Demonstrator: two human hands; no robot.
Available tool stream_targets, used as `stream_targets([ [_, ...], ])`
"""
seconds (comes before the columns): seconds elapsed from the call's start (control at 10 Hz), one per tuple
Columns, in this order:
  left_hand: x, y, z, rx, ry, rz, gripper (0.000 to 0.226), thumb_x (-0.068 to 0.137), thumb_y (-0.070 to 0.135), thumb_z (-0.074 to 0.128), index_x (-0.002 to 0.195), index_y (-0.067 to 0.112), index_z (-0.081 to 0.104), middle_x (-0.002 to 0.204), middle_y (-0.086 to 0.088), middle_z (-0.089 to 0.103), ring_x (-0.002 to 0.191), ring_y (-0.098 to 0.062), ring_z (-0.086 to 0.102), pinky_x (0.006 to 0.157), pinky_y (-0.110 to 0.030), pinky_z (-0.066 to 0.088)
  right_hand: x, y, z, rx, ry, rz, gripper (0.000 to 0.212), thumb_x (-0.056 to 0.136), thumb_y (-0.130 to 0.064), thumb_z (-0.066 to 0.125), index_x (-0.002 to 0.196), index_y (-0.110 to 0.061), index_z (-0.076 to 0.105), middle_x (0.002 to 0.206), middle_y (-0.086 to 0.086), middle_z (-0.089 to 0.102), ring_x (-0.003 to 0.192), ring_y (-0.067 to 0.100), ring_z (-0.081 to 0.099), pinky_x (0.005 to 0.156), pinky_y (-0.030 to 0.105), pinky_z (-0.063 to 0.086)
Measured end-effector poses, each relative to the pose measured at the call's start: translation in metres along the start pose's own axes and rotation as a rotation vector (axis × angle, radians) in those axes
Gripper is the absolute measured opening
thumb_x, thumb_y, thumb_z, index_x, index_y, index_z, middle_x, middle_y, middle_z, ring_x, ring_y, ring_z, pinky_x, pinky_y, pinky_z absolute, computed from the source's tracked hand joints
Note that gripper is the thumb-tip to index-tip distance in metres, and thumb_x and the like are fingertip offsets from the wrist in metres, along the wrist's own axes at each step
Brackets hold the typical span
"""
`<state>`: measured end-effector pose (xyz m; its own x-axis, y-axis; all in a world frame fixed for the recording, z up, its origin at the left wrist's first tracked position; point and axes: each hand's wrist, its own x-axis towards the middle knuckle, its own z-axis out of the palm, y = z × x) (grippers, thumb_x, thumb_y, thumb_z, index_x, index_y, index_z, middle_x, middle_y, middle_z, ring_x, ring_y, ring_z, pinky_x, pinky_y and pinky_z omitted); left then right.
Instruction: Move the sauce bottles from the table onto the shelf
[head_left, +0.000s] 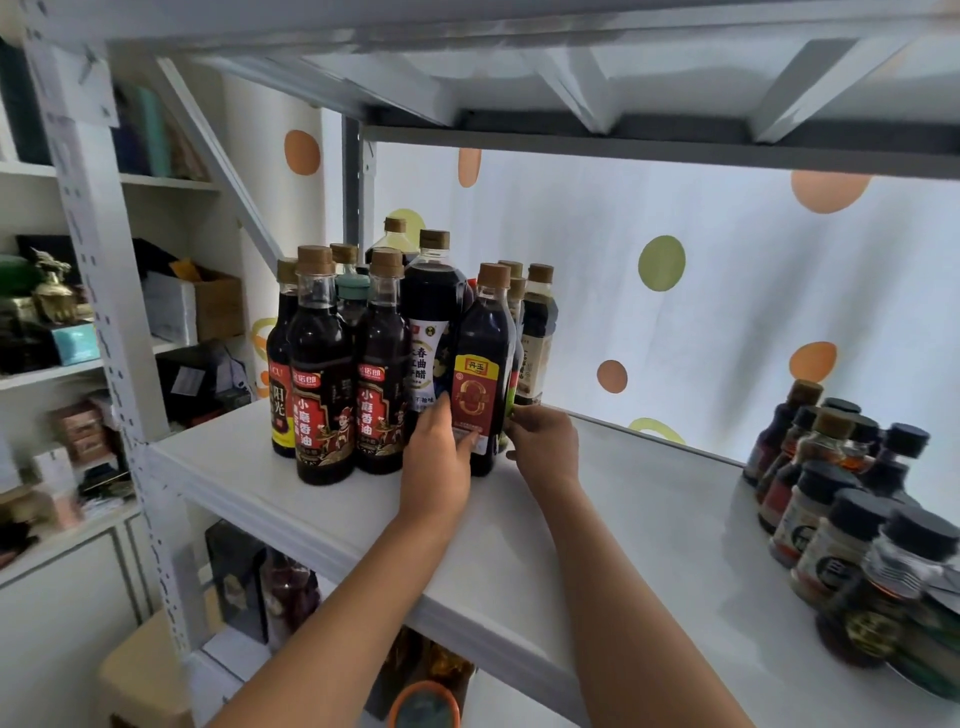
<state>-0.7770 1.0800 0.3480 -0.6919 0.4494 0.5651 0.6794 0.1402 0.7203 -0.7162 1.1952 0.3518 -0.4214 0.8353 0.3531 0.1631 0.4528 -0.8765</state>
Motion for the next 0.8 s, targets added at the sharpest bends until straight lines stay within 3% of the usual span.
stream_targets([
  [0.1,-0.001,0.000,0.002,0.000,-0.001,0.006,0.058,0.089,0.011,0.066,0.142,0.010,0.043,0.132,-0.007,0.055,0.123,-0.021,0.051,0.097,-0.022,0.034,-0.002,0.000,-0.002,-0.062,-0.032,-0.034,0.016,0.089,-0.011,0.064,0.092,-0.015,0.079,0.078,0.005,0.074,0.072,0.025,0.068,0.067,0.040,0.059],
  [0.2,0.000,-0.004,0.004,0.009,-0.001,0.007,0.058,0.090,0.012,0.065,0.143,0.011,0.041,0.134,-0.006,0.053,0.125,-0.022,0.049,0.098,-0.022,0.032,-0.005,0.000,-0.002,-0.105,-0.036,-0.059,0.018,0.089,-0.011,0.060,0.091,-0.015,0.077,0.078,0.004,0.073,0.071,0.022,0.065,0.057,0.026,0.048],
  [0.4,0.000,-0.008,0.006,-0.001,0.004,0.014,0.062,0.089,0.013,0.066,0.145,0.012,0.039,0.137,-0.006,0.050,0.128,-0.022,0.046,0.104,-0.030,0.035,-0.008,-0.006,0.001,-0.140,-0.026,-0.021,0.023,0.094,-0.015,0.056,0.112,-0.013,0.071,0.104,0.006,0.073,0.094,0.023,0.066,0.078,0.033,0.055],
  [0.5,0.001,-0.009,0.005,-0.005,0.028,0.025,0.067,0.085,0.015,0.071,0.144,0.013,0.038,0.138,-0.005,0.049,0.128,-0.020,0.045,0.102,-0.026,0.033,-0.011,-0.007,0.002,-0.183,-0.021,-0.011,0.025,0.095,-0.017,0.055,0.119,-0.015,0.063,0.113,0.005,0.069,0.100,0.023,0.063,0.074,0.028,0.047],
  [0.6,-0.003,-0.007,0.004,0.017,0.056,0.051,0.072,0.084,0.015,0.072,0.145,0.014,0.034,0.142,-0.004,0.045,0.132,-0.019,0.041,0.103,-0.025,0.032,-0.015,-0.013,-0.004,-0.265,0.058,-0.078,0.033,0.095,-0.017,0.055,0.128,-0.018,0.055,0.122,0.003,0.062,0.110,0.023,0.058,0.081,0.031,0.047],
  [0.7,-0.011,0.004,-0.003,0.092,0.054,0.095,0.072,0.090,0.013,0.064,0.149,0.015,0.024,0.150,-0.002,0.035,0.139,-0.016,0.032,0.111,-0.027,0.028,-0.024,-0.030,-0.014,-0.297,0.138,-0.207,0.037,0.095,-0.016,0.055,0.132,-0.016,0.053,0.131,0.004,0.056,0.119,0.023,0.051,0.099,0.036,0.044],
  [0.8,-0.026,0.010,-0.006,0.201,0.042,0.160,0.069,0.098,0.011,0.049,0.153,0.016,0.009,0.158,-0.005,0.022,0.146,-0.015,0.017,0.119,-0.033,0.020,-0.035,-0.044,-0.024,-0.211,0.202,-0.265,0.038,0.097,-0.017,0.053,0.135,-0.016,0.052,0.136,0.004,0.053,0.125,0.023,0.047,0.105,0.037,0.040],
])
